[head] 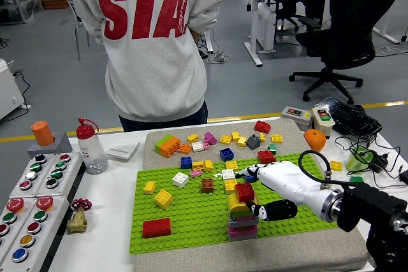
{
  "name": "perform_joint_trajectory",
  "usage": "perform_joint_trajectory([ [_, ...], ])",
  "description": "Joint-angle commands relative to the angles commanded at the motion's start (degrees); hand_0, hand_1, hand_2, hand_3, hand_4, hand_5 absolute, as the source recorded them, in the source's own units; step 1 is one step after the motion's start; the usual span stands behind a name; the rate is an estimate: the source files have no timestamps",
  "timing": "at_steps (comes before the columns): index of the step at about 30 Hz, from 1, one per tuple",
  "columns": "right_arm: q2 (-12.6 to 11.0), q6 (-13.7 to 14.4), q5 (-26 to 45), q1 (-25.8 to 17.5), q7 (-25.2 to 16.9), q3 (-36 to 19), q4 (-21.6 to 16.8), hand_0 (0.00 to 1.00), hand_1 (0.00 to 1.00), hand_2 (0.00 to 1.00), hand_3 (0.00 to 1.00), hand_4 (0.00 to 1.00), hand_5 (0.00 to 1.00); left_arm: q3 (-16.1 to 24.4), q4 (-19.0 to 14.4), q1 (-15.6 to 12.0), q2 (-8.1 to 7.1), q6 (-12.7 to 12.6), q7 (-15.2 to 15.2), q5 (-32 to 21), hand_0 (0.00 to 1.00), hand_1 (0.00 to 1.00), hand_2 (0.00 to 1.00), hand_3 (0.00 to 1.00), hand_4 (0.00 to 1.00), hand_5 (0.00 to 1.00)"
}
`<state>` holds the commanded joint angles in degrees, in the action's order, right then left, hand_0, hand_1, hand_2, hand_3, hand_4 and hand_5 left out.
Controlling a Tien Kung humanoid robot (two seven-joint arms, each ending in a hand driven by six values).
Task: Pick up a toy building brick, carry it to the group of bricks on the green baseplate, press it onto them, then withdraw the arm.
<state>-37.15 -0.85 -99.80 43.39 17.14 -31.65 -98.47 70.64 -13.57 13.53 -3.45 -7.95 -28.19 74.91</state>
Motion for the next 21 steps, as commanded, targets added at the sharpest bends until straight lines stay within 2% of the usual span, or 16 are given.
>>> perform_joint_trajectory([
  [7, -1.07, 1.39, -1.48, -0.92, 0.08, -1.36, -2.97, 0.774, 0.758, 0.869, 0.823, 0.589, 0.391, 0.12, 0.0, -0.04, -0.01, 0.05, -0.08, 0.18, 0.621, 0.591, 0.595, 0.402, 0.278, 0.916],
  [10, -1.73, 4.74, -3.71, -1.6, -0.22, -1.31, -3.46, 0.774, 0.758, 0.869, 0.823, 0.589, 0.391, 0.19, 0.01, -0.03, -0.02, 0.07, -0.07, 0.27, 0.621, 0.591, 0.595, 0.402, 0.278, 0.916],
  [11, -1.96, 6.05, -4.57, -1.86, -0.7, -1.26, -3.46, 0.72, 0.704, 0.729, 0.717, 0.538, 0.379, 0.17, 0.02, -0.01, -0.02, 0.06, -0.04, 0.23, 0.621, 0.591, 0.594, 0.402, 0.278, 0.916],
  [16, -2.51, 11.64, -7.71, -2.68, -3.63, -1.04, -3.46, 0.72, 0.704, 0.729, 0.717, 0.538, 0.379, 0.26, 0.03, 0.08, -0.01, 0.1, -0.05, 0.41, 0.621, 0.591, 0.594, 0.402, 0.278, 0.916],
  [17, -2.57, 12.39, -8.25, -2.81, -4.3, -1.08, -3.46, 0.689, 0.66, 0.642, 0.635, 0.475, 0.339, 0.29, 0.03, 0.11, -0.01, 0.11, -0.04, 0.44, 0.622, 0.593, 0.595, 0.403, 0.278, 0.915],
  [21, -2.69, 13.16, -9.2, -2.98, -5.44, -1.13, -3.45, 0.689, 0.66, 0.642, 0.635, 0.475, 0.339, 0.29, 0.05, 0.18, 0.01, 0.08, 0.03, 0.38, 0.622, 0.593, 0.595, 0.403, 0.278, 0.915],
])
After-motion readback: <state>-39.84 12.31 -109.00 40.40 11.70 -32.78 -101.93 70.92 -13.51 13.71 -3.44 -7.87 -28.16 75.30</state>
